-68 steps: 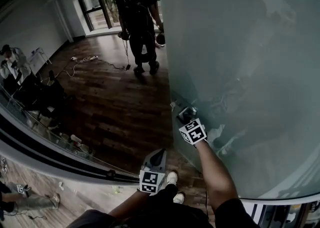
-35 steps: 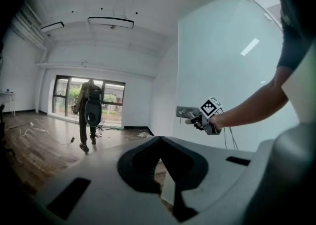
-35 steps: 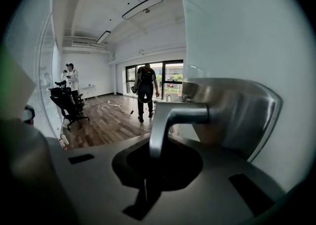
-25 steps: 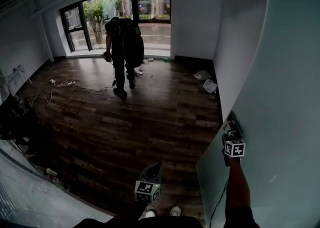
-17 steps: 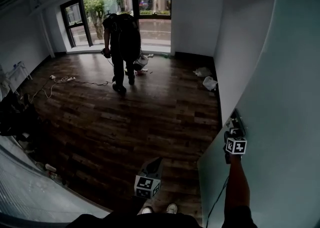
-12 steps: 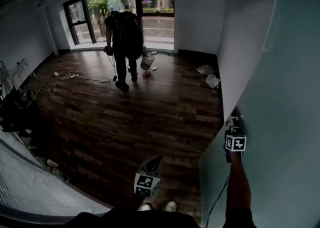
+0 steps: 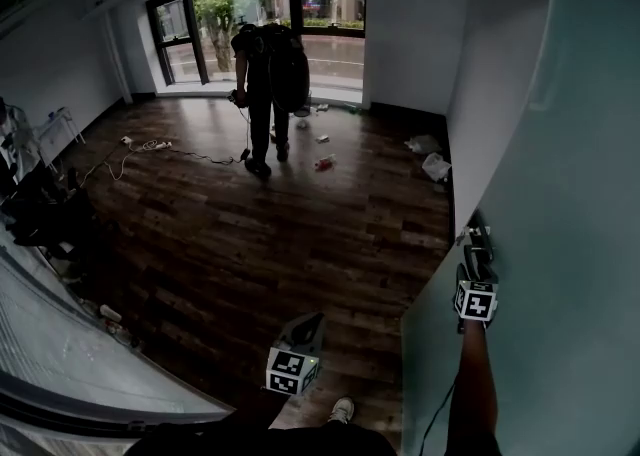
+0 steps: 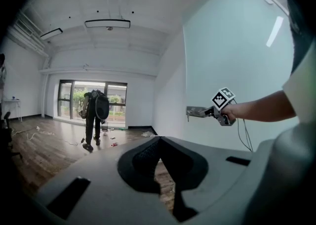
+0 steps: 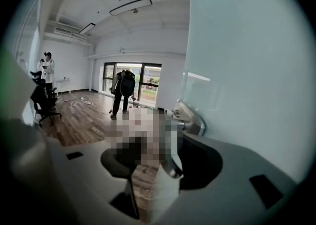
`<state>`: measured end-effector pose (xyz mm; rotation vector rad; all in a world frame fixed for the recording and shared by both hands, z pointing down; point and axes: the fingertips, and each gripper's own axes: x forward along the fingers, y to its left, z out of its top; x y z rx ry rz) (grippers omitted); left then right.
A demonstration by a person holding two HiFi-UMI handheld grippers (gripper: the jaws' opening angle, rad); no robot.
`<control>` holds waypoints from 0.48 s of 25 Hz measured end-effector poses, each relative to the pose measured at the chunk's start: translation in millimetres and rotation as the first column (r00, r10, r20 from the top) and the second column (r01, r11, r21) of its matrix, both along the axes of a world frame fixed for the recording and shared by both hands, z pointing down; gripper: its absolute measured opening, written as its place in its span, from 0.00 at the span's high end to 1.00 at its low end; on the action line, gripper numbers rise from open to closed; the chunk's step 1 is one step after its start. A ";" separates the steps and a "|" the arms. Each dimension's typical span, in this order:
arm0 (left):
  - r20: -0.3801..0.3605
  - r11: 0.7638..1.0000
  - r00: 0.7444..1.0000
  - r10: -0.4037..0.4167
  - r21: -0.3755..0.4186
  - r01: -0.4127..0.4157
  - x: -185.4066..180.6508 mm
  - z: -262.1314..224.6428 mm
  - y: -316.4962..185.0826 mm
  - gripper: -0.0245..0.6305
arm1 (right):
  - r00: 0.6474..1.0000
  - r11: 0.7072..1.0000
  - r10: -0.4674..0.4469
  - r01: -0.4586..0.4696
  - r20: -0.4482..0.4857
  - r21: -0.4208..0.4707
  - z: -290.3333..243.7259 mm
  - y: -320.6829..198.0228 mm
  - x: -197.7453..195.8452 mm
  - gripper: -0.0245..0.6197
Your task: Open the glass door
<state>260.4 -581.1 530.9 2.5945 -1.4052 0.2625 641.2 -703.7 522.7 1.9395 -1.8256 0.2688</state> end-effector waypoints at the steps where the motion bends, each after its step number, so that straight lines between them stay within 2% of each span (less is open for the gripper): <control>1: -0.004 1.000 1.000 -0.007 0.006 0.007 -8.0 0.7 8.5 0.95 | 1.000 0.999 0.012 -0.011 -0.019 0.044 -7.8 15.1 -5.4 0.66; 5: -0.015 0.999 1.000 -0.027 0.023 0.028 -49.4 3.3 43.3 0.95 | 1.000 0.979 0.000 0.005 -0.028 0.204 -40.1 83.0 -59.8 0.66; 10: -0.046 0.999 0.999 -0.002 0.037 0.003 -84.1 -8.9 109.6 0.95 | 0.998 0.963 -0.068 0.065 0.005 0.261 -57.0 199.3 -154.6 0.66; 12: -0.049 0.998 0.999 0.014 0.057 -0.011 -99.7 -14.9 137.4 0.95 | 0.997 0.956 -0.069 0.060 0.021 0.286 -53.0 247.3 -189.8 0.76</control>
